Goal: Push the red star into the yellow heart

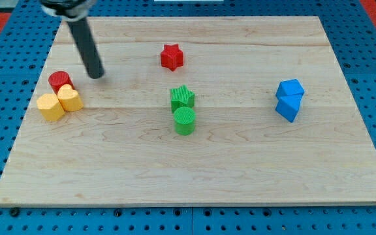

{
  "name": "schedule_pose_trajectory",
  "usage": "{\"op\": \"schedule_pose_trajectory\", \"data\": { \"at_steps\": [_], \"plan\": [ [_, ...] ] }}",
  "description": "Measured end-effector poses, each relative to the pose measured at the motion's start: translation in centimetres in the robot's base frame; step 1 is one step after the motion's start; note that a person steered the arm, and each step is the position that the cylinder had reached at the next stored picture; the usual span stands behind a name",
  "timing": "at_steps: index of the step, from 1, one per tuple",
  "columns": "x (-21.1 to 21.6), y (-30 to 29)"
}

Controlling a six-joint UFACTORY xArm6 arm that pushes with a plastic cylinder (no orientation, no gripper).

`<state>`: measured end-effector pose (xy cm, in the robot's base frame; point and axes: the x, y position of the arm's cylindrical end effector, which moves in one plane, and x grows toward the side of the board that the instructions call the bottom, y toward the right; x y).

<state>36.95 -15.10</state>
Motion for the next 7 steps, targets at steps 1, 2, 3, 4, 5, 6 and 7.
{"op": "schedule_pose_trajectory", "data": {
  "at_steps": [1, 2, 3, 4, 5, 6, 7],
  "plan": [
    [0.6, 9.9],
    [-1.0, 13.2],
    [-2.8, 18.4],
    [-5.7, 17.0],
    [-6.2, 7.7],
    [-4.9, 2.8],
    [-2.9, 1.1]
  ]
}}
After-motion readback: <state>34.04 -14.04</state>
